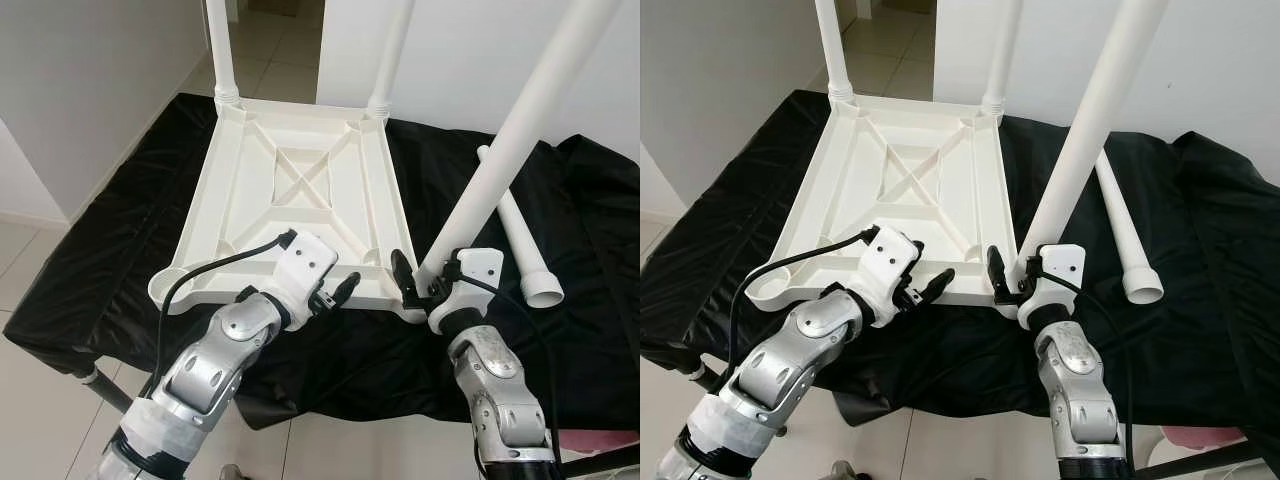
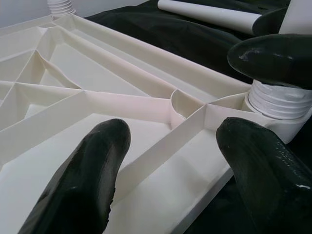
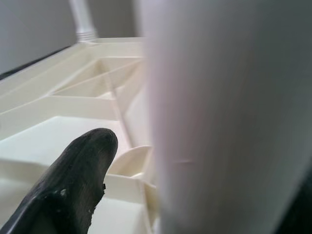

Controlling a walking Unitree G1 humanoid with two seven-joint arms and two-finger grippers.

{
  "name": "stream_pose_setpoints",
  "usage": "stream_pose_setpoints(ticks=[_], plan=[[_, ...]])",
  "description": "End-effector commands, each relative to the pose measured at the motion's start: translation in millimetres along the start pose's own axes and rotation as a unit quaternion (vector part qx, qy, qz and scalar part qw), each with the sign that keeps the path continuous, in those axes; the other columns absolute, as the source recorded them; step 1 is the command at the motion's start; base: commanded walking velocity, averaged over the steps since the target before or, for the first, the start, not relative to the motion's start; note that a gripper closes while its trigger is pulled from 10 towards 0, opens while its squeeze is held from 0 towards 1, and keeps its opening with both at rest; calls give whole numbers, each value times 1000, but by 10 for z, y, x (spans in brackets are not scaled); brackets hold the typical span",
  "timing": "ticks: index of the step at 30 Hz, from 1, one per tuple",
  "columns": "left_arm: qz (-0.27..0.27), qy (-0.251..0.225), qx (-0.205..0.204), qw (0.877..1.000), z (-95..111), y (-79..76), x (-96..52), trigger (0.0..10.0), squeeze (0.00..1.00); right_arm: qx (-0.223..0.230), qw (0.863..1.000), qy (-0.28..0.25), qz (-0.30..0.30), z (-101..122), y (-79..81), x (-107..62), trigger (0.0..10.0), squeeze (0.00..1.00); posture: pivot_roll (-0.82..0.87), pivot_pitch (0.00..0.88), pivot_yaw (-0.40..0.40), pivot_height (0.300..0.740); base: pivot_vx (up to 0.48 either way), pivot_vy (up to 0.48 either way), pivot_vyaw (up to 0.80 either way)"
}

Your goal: Building children table

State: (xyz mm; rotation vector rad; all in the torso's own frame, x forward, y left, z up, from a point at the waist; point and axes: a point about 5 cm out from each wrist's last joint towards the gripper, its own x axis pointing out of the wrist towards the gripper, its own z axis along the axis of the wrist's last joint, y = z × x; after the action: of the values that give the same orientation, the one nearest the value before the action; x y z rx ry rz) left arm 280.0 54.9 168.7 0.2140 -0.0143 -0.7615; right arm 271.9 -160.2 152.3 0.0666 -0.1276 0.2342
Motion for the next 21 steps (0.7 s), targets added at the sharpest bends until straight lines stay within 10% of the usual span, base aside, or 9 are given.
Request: stream_pose_setpoints(ticks=[1,21], plan=[[-62,2,-5,998,-12,-40,-7,10000,0,0,1000,-2,9,3,-62,-9,10000,0,-28,56,-56,740,0,0,0],[-71,26,2,997,-46,-54,-35,10000,0,-34,990,3,138,-53,-176,160,10000,0,-9,64,-36,740,0,0,0]])
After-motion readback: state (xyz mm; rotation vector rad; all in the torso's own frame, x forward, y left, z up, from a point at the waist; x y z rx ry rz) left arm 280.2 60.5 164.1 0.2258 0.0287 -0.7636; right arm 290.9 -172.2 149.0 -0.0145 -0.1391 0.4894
